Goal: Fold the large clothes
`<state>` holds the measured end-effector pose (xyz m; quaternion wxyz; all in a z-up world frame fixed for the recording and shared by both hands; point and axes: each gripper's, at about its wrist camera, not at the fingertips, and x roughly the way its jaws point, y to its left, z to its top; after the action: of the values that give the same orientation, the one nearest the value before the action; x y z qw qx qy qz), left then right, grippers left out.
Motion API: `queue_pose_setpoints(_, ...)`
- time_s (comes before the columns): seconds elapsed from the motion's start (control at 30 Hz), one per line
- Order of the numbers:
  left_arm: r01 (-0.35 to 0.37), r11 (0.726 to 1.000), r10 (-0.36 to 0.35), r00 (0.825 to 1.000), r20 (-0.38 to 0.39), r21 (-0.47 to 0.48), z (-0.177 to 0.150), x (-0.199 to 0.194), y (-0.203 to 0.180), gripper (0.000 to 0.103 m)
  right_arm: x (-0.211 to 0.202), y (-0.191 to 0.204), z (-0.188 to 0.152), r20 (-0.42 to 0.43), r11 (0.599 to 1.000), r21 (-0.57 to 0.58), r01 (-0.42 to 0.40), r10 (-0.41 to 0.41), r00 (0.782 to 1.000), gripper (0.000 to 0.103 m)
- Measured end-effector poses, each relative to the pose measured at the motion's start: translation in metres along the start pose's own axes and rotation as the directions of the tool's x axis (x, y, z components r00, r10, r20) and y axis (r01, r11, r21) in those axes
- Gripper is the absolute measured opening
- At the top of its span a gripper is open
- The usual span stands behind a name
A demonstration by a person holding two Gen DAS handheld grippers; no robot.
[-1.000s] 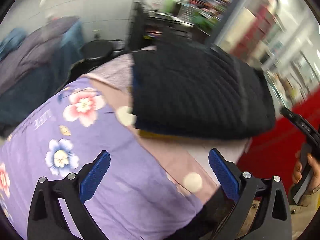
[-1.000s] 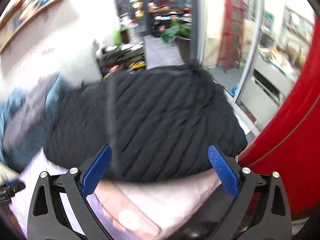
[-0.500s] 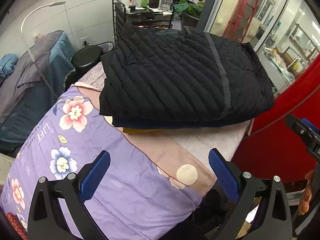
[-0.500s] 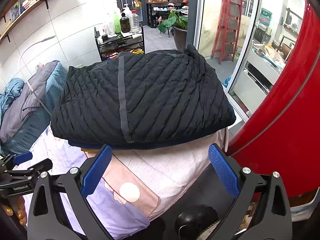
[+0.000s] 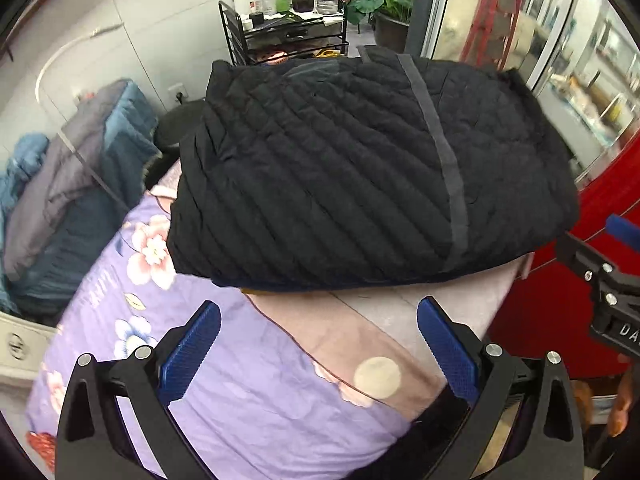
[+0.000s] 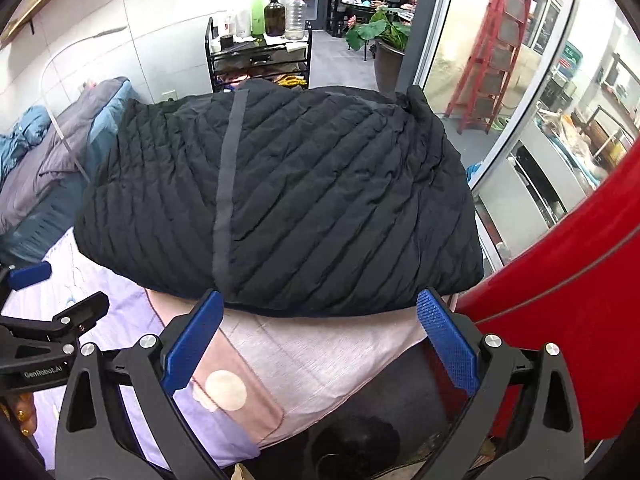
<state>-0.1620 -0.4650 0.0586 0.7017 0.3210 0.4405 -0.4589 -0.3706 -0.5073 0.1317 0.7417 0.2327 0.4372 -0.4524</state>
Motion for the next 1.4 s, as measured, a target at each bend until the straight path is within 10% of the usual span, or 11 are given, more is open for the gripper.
queue_pose_setpoints(1.4,-0.027,0.999,0.027,1.0,-0.013,0.017,0.006,0.005,-0.006,0.097,0.001,0.005,-0.002,0.0,1.0,-0.019,-0.009,0.009,1.0,0.096)
